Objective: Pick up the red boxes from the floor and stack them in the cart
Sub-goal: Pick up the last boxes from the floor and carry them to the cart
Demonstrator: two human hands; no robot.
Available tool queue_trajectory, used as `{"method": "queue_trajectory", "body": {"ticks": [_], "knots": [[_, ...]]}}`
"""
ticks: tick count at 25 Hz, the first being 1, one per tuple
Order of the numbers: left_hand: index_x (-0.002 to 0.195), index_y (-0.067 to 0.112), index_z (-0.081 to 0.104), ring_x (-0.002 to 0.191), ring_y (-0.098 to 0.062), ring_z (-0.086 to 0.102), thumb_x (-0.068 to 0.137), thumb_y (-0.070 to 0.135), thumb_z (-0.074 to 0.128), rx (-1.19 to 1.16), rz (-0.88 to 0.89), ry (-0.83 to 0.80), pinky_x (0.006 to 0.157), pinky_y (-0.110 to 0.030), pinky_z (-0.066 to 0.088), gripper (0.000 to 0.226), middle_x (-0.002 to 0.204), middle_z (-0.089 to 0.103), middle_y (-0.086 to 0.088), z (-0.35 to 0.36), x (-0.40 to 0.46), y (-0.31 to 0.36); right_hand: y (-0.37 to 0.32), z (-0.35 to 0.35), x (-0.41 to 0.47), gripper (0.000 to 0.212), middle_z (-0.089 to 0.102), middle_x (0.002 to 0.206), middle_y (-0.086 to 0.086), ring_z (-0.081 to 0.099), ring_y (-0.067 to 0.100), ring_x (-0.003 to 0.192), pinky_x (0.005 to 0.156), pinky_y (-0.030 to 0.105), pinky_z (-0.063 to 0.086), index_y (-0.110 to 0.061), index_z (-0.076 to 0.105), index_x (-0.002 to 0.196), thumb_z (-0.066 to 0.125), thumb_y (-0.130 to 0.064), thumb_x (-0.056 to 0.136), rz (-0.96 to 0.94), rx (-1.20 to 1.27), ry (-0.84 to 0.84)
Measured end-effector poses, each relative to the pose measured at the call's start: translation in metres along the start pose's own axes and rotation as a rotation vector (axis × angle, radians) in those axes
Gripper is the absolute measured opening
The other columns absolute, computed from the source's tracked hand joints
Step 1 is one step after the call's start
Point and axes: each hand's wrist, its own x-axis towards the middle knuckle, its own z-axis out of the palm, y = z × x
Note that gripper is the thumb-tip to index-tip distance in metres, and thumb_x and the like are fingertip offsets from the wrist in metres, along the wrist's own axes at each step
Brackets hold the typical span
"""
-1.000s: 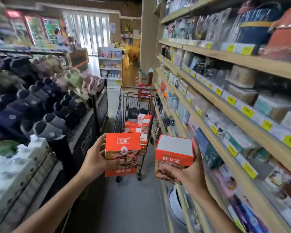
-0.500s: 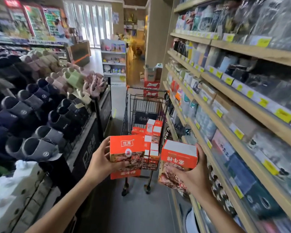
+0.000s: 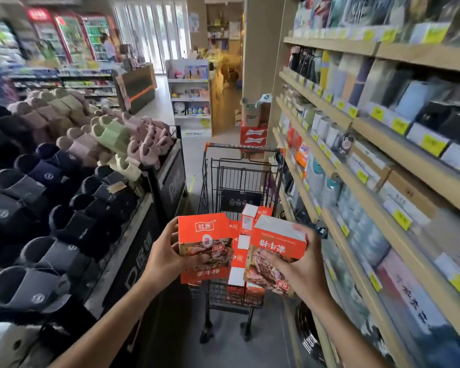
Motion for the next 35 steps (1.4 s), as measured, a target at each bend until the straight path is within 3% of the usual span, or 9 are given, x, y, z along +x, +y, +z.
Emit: {"method": "queue_trajectory", "body": {"ticks": [6, 13, 17, 21, 24, 27, 29, 31, 35], "knots": [[0.135, 0.035, 0.048, 0.117, -0.016, 0.065, 0.046, 0.047, 0.099, -0.014, -0.048, 0.026, 0.094, -0.045, 0.058, 0.103, 0.119, 0.070, 0.005, 0.013, 0.097, -0.021, 0.053, 0.026, 0.094, 0.091, 0.047, 0.128, -0.002, 0.058, 0.021, 0.117, 0.089, 0.044, 0.057, -0.028, 0.043, 0.125, 0.093, -0.059, 0.055, 0.056, -0.016, -0.014], [0.138, 0.031, 0.046, 0.120, -0.014, 0.063, 0.047, 0.047, 0.098, -0.022, -0.134, -0.035, 0.097, -0.047, 0.056, 0.106, 0.121, 0.069, 0.003, 0.005, 0.207, -0.092, 0.105, 0.091, 0.164, 0.097, 0.047, 0.127, -0.003, 0.054, -0.001, 0.112, 0.082, 0.009, 0.047, -0.031, 0.045, 0.134, 0.089, -0.067, 0.055, 0.230, -0.086, -0.078], [0.139, 0.028, 0.043, 0.118, -0.007, 0.061, 0.044, 0.046, 0.098, -0.050, -0.169, -0.077, 0.097, -0.044, 0.056, 0.110, 0.124, 0.065, 0.006, -0.006, 0.280, -0.133, 0.125, 0.134, 0.196, 0.135, 0.046, 0.133, -0.006, 0.048, -0.025, 0.104, 0.077, -0.003, 0.041, -0.025, 0.036, 0.154, 0.085, -0.079, 0.040, 0.409, -0.073, -0.037], [0.141, 0.031, 0.038, 0.123, -0.012, 0.058, 0.048, 0.041, 0.099, -0.023, -0.236, -0.145, 0.101, -0.048, 0.053, 0.112, 0.129, 0.061, 0.008, -0.018, 0.346, -0.181, 0.149, 0.180, 0.223, 0.115, 0.060, 0.116, -0.012, 0.061, -0.018, 0.091, 0.070, 0.004, 0.048, -0.021, 0.042, 0.147, 0.094, -0.054, 0.050, 0.549, -0.133, -0.018], [0.145, 0.030, 0.033, 0.120, -0.003, 0.056, 0.052, 0.024, 0.100, 0.000, -0.255, -0.169, 0.100, -0.034, 0.052, 0.115, 0.130, 0.059, 0.007, -0.016, 0.376, -0.212, 0.178, 0.201, 0.229, 0.113, 0.062, 0.118, -0.005, 0.066, 0.006, 0.104, 0.075, 0.014, 0.052, -0.023, 0.049, 0.135, 0.093, -0.069, 0.042, 0.629, -0.232, 0.067], [0.149, 0.030, 0.029, 0.115, 0.005, 0.055, 0.055, 0.016, 0.099, 0.010, -0.281, -0.190, 0.090, -0.017, 0.047, 0.118, 0.131, 0.057, 0.006, -0.009, 0.397, -0.238, 0.208, 0.225, 0.239, 0.113, 0.056, 0.120, -0.002, 0.062, 0.012, 0.107, 0.083, 0.033, 0.058, -0.026, 0.046, 0.128, 0.089, -0.078, 0.038, 0.676, -0.315, 0.093], [0.148, 0.030, 0.029, 0.114, 0.008, 0.055, 0.055, 0.017, 0.099, 0.024, -0.297, -0.204, 0.085, -0.009, 0.046, 0.117, 0.129, 0.056, 0.010, -0.002, 0.409, -0.254, 0.228, 0.241, 0.249, 0.113, 0.048, 0.125, -0.002, 0.056, 0.011, 0.111, 0.090, 0.028, 0.054, -0.028, 0.043, 0.133, 0.088, -0.077, 0.042, 0.661, -0.352, 0.080], [0.148, 0.029, 0.030, 0.112, 0.017, 0.052, 0.055, 0.018, 0.099, 0.042, -0.304, -0.203, 0.082, -0.003, 0.044, 0.116, 0.127, 0.055, 0.014, 0.003, 0.416, -0.265, 0.249, 0.257, 0.261, 0.108, 0.039, 0.129, 0.001, 0.047, 0.008, 0.111, 0.085, 0.008, 0.043, -0.022, 0.043, 0.144, 0.093, -0.058, 0.056, 0.667, -0.362, 0.021], [0.148, 0.031, 0.030, 0.116, 0.015, 0.050, 0.057, 0.018, 0.097, 0.074, -0.325, -0.206, 0.092, -0.018, 0.046, 0.113, 0.127, 0.054, 0.018, 0.013, 0.428, -0.281, 0.299, 0.285, 0.282, 0.100, 0.035, 0.126, 0.002, 0.047, 0.011, 0.109, 0.088, 0.021, 0.045, -0.018, 0.043, 0.145, 0.092, -0.052, 0.065, 0.720, -0.374, -0.022]]}}
